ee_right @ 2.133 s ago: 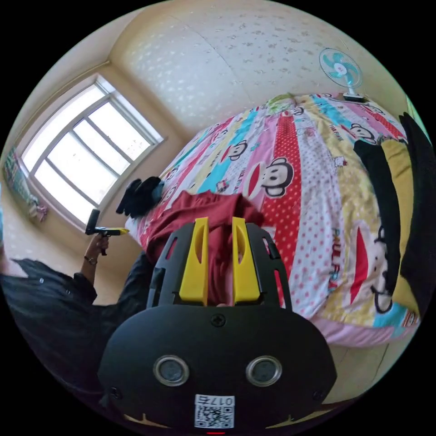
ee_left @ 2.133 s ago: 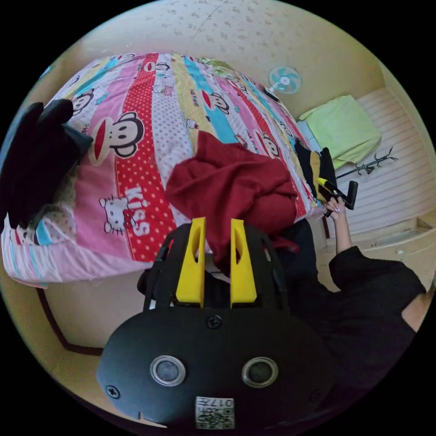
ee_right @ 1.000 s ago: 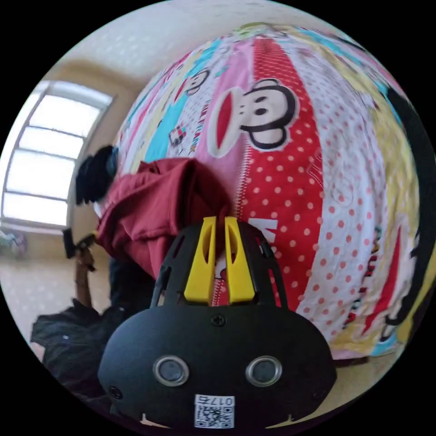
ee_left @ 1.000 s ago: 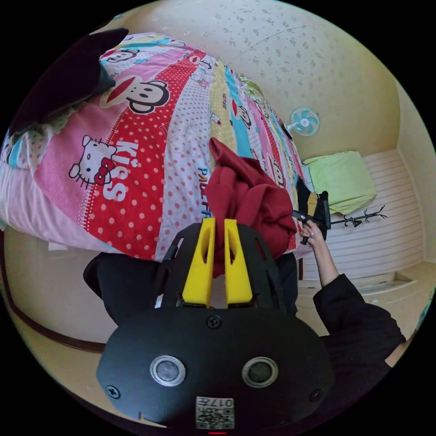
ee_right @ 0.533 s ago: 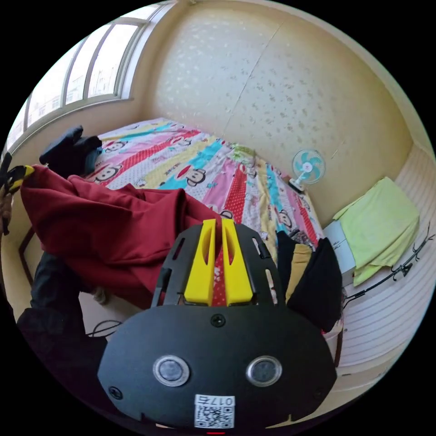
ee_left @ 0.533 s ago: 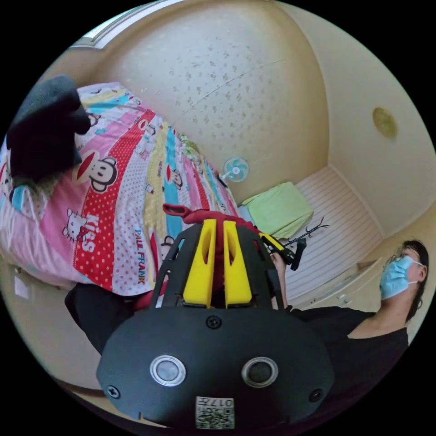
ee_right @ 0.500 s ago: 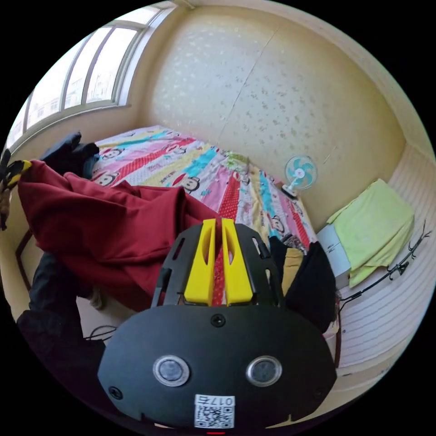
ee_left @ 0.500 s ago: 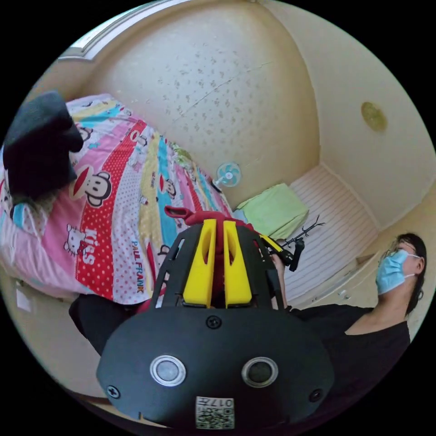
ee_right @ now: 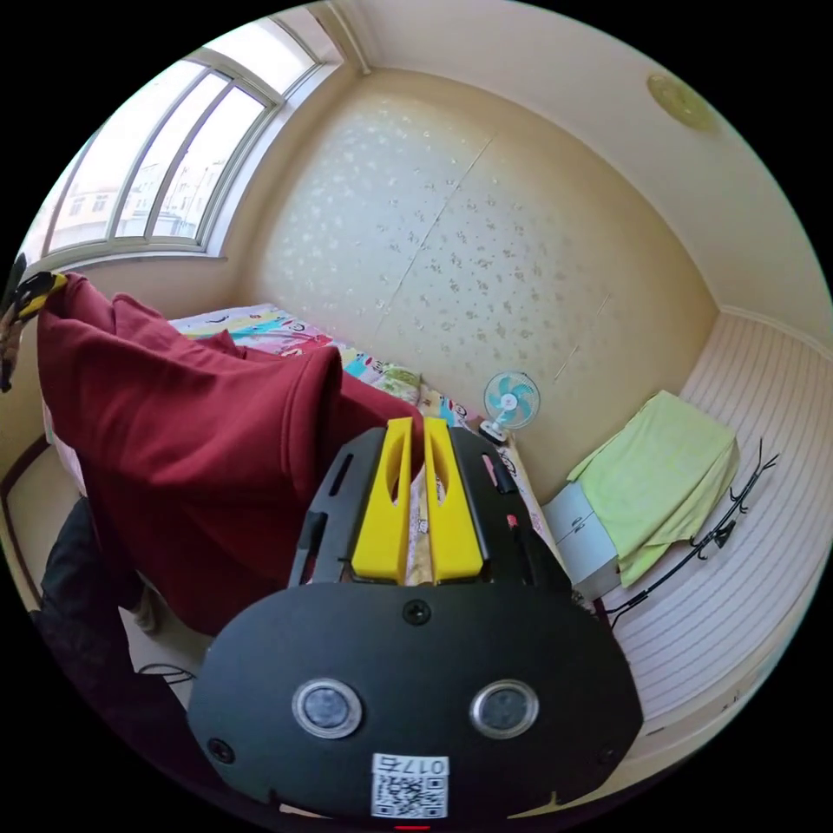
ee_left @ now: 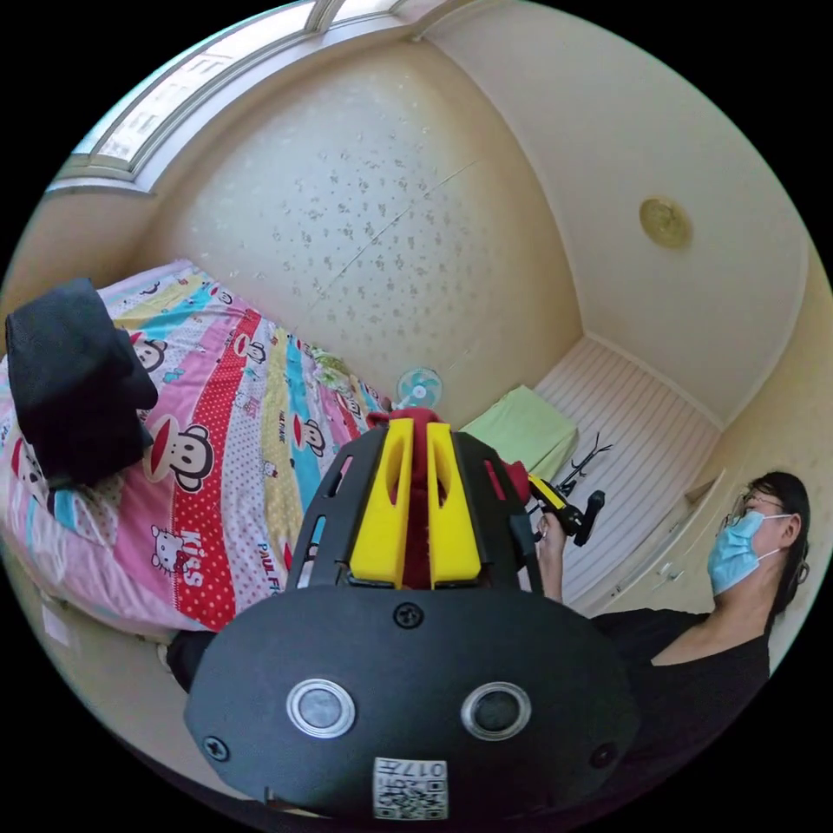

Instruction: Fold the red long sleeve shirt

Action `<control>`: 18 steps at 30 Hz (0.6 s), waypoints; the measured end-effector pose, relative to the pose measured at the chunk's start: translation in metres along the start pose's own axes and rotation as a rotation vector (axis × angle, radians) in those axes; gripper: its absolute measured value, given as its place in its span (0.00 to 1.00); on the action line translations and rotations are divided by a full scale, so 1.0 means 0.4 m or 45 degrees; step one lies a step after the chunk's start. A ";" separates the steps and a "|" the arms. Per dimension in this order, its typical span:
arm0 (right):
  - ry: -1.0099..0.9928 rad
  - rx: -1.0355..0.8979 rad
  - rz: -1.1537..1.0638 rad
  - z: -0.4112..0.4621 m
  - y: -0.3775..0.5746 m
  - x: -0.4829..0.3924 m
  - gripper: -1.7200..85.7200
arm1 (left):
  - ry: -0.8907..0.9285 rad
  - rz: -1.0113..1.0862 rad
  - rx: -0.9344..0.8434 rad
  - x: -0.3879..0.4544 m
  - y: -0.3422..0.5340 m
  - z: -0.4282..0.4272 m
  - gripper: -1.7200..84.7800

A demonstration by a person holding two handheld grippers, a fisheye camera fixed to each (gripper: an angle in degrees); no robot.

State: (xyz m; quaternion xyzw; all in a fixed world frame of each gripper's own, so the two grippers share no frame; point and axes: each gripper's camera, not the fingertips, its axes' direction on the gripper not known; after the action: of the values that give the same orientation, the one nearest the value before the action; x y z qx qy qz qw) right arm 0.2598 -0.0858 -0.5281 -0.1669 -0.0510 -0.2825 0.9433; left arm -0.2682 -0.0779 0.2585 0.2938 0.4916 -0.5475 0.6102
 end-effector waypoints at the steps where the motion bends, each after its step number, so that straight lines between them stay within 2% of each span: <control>1: 0.012 0.015 0.010 -0.015 0.004 -0.002 0.04 | 0.046 0.021 0.011 0.016 0.014 -0.012 0.03; 4: 0.081 0.184 0.145 -0.130 0.040 0.018 0.04 | 0.175 0.184 0.110 0.092 0.064 -0.079 0.03; 5: 0.086 0.259 0.232 -0.176 0.060 0.039 0.04 | 0.168 0.276 0.173 0.125 0.091 -0.115 0.03; 7: 0.062 0.327 0.307 -0.202 0.082 0.068 0.05 | 0.115 0.290 0.224 0.140 0.116 -0.142 0.03; 11: -0.019 0.236 0.380 -0.073 0.039 0.108 0.05 | 0.015 0.213 0.083 0.084 0.047 -0.031 0.02; 13: -0.058 0.304 0.447 -0.100 0.027 0.128 0.05 | 0.052 0.270 0.059 0.118 0.027 -0.003 0.02; 16: -0.138 0.545 0.587 -0.247 0.059 0.165 0.05 | -0.044 0.524 0.154 0.261 0.067 -0.037 0.02; 18: -0.017 0.711 0.625 -0.359 0.111 0.167 0.05 | -0.012 0.572 0.263 0.306 0.108 -0.078 0.02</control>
State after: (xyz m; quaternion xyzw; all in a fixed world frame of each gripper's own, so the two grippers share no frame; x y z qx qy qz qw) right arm 0.3404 -0.1348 -0.6629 0.0876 -0.0907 -0.0220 0.9918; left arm -0.2458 -0.0867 0.1271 0.4539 0.3524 -0.4467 0.6858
